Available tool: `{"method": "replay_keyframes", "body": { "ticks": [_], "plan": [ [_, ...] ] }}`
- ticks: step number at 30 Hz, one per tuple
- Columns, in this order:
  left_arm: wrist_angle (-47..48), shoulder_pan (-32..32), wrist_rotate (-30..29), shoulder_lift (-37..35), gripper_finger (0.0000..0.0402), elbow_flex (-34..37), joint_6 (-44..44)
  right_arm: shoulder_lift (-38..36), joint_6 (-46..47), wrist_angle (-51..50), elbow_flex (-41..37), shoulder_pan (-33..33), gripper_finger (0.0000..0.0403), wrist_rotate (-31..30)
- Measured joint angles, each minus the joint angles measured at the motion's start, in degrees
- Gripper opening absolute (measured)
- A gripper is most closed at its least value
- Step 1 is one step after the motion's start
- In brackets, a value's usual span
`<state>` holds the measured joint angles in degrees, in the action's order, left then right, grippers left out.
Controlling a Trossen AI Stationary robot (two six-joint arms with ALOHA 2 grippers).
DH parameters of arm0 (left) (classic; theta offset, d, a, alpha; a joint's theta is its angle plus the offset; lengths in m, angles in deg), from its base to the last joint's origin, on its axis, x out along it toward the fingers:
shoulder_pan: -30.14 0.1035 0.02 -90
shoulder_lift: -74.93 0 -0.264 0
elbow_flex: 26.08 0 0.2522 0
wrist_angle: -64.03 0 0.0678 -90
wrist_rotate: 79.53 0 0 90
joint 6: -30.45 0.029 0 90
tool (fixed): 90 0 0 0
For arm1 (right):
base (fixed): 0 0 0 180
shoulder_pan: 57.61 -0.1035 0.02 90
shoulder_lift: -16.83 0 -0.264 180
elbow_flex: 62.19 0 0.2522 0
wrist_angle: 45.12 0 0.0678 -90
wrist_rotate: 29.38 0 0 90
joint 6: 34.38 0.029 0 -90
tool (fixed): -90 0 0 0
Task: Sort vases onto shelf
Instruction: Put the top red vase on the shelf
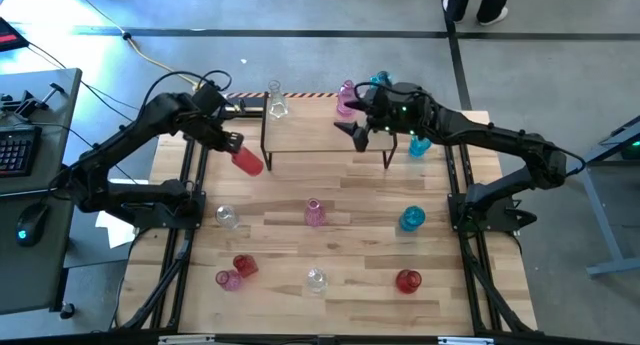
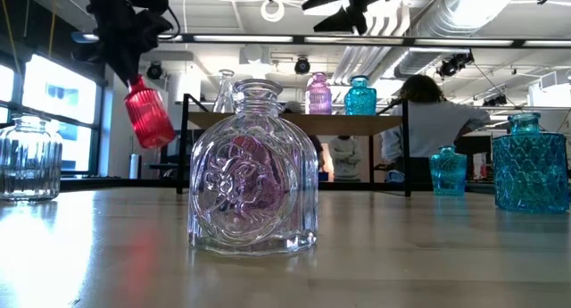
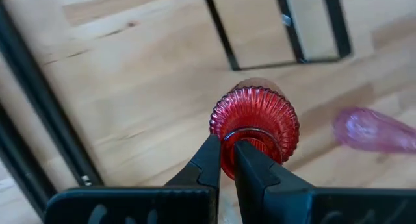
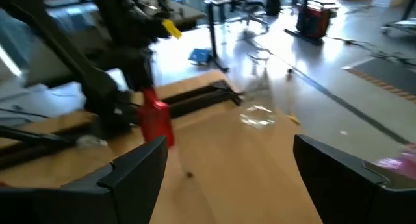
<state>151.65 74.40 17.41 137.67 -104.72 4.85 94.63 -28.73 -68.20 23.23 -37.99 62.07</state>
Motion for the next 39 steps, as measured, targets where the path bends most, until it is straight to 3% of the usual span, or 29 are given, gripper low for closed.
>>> {"method": "replay_keyframes", "body": {
  "ticks": [10, 20, 39],
  "plan": [
    [-0.18, -5.05, 2.21, -0.13, 0.0010, 0.00, 1.96, 0.00, 8.64, 7.49, 0.00, -6.19, 0.0319, 0.71],
    [-1.43, -8.70, 4.65, -0.13, 0.0010, -0.49, 4.61, 1.16, 13.51, 9.29, 0.00, -11.50, 0.0319, -4.08],
    [-6.49, -14.32, 4.37, 3.76, 0.0010, -12.70, 9.94, 8.20, 13.41, 19.50, 1.37, -13.29, 0.0319, -5.05]
  ]
}}
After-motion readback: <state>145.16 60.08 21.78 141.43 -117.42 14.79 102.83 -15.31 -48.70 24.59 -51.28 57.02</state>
